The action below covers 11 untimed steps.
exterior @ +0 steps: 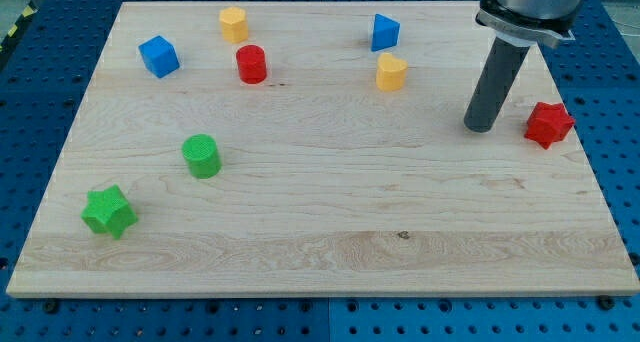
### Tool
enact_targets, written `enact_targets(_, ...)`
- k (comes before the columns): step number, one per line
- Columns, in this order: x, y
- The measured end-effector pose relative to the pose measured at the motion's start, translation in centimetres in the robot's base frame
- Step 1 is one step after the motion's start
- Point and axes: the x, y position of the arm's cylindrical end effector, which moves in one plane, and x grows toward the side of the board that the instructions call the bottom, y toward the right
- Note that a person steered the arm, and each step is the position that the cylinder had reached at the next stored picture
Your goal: Nudge the yellow heart a bit right
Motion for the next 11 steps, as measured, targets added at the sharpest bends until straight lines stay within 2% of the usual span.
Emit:
enact_targets(3,1.0,-8.1)
enact_targets(4,-0.8,-11.9)
enact_targets(5,-4.2,-13.1)
enact_targets(7,-9.0,-13.0)
enact_targets(9,-9.1,-7.2)
enact_targets(11,-9.3,-6.9)
